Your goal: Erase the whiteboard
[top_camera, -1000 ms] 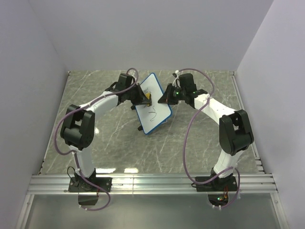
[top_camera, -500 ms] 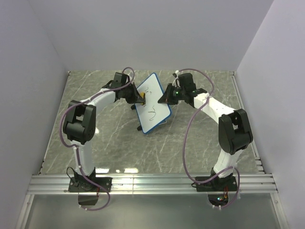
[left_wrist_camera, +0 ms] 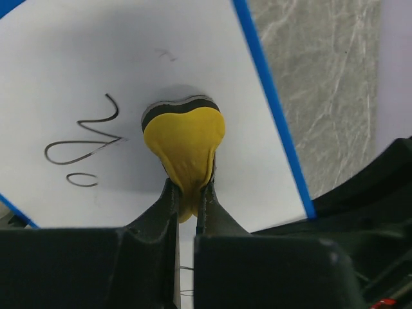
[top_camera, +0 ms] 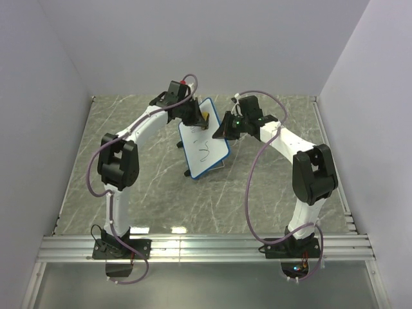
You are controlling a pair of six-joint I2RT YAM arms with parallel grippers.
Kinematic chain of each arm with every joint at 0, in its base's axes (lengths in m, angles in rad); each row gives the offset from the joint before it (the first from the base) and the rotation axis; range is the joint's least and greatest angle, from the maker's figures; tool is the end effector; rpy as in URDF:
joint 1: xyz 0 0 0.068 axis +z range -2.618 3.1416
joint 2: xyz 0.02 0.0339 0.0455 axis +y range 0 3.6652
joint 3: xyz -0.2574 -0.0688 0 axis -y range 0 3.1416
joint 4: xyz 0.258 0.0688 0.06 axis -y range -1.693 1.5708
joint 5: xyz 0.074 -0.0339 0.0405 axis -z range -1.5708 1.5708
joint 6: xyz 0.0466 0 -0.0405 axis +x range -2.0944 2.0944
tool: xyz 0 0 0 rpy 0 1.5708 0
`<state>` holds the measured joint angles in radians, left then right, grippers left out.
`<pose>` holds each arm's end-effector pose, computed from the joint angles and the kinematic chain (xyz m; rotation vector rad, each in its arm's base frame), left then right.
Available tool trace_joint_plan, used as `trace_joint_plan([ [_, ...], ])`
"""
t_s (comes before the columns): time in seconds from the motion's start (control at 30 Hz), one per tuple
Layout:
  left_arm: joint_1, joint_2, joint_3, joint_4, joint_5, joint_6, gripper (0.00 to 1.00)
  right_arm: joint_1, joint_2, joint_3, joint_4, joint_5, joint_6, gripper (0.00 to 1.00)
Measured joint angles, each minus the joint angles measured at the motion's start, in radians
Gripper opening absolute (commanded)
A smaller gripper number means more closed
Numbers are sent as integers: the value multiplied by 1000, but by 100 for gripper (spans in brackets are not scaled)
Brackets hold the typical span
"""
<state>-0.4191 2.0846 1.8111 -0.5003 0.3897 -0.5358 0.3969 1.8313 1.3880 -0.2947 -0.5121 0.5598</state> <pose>0.4449 -0.2176 0.2439 0.0605 2.4618 -0.9050 0.3876 0.1872 0.2286 -0.0824 2.4352 1.0553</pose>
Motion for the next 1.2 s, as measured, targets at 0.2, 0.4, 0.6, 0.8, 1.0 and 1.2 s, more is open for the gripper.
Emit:
trace_joint_plan([
  [0.2,-3,32,45,-17,29,-1,0,0,3,9,-35,13,-11,0],
  [0.4,60,57,14,30,113,-31,0,0,3,9,-37,13,-23,0],
  [0.6,188,150,3,26,116,-33,0,2,-1,9,-37,4,-28,0],
  [0.8,224,173,-12,15,95,-25,0,20,-10,15,-42,2,-36,0],
  [1.0,201,135,-52,32,42,-24,0,21,-10,19,-60,-3,-42,0],
  [1.2,124,61,-77,1,-24,-27,0,21,-11,19,-68,-4,-42,0],
])
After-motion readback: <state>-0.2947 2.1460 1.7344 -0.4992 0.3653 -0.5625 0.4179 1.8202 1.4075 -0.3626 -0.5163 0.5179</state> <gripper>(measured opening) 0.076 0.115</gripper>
